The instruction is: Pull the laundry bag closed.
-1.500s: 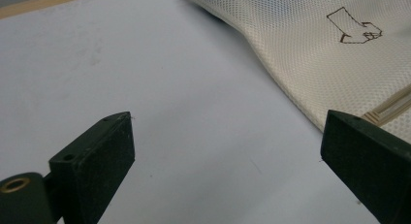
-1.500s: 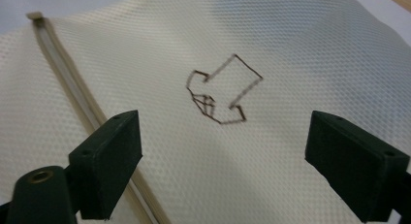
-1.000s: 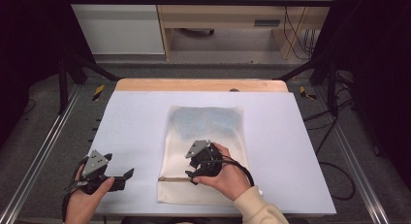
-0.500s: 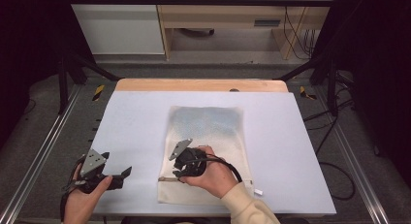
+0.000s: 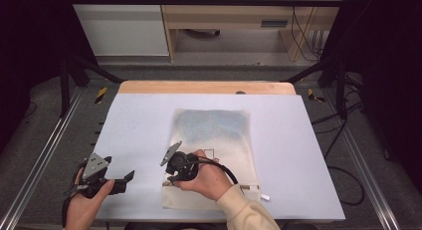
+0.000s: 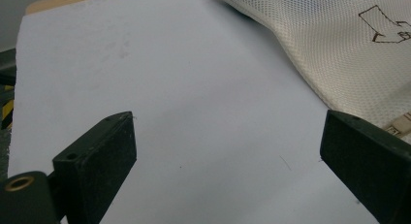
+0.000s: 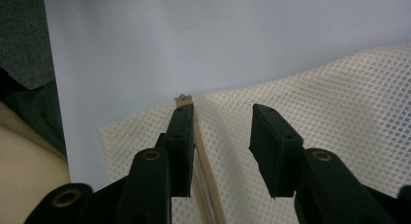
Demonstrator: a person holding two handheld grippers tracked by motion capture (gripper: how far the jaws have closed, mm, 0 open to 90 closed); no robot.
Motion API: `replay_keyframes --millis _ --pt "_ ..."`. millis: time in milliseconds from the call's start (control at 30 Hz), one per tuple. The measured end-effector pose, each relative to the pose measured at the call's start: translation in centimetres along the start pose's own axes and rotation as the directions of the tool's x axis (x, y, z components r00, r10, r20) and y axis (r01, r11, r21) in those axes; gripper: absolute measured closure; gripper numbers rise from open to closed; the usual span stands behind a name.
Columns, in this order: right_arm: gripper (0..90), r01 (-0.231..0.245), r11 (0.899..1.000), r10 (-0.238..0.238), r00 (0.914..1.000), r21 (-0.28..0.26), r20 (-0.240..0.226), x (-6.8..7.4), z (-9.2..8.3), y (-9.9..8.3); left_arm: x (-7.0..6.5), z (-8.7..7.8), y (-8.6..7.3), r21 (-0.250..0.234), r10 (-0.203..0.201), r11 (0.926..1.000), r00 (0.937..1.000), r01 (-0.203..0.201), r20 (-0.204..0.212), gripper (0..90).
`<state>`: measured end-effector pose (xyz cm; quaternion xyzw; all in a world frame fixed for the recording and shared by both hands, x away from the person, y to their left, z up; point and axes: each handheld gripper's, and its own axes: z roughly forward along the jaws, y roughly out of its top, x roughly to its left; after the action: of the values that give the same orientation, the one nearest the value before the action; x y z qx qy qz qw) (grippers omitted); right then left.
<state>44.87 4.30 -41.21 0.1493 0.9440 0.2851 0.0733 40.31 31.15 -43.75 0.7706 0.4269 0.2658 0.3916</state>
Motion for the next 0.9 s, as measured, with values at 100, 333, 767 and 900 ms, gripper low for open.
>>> replay_keyframes --millis 100,333,767,900 --pt "63.3 0.001 1.000 -0.001 1.0000 -0.003 -0.007 0.0 0.1 0.1 -0.1 -0.1 0.0 0.003 0.005 1.0000 1.0000 -0.005 0.002 6.2" --pt "68.9 0.004 1.000 -0.004 0.9996 0.000 -0.030 0.2 0.7 0.3 -0.1 -0.1 0.1 -0.005 0.000 1.0000 1.0000 0.000 0.010 6.3" --pt "72.0 0.037 0.996 -0.030 0.9952 0.079 -0.093 0.6 3.7 0.9 -0.4 -0.2 0.2 -0.010 0.003 0.9999 0.9992 -0.003 0.040 6.4" --pt "76.9 0.032 0.996 -0.022 0.9926 0.084 -0.120 0.6 4.0 1.0 -0.6 -0.1 0.2 -0.013 -0.017 0.9997 0.9963 0.018 0.084 6.4"
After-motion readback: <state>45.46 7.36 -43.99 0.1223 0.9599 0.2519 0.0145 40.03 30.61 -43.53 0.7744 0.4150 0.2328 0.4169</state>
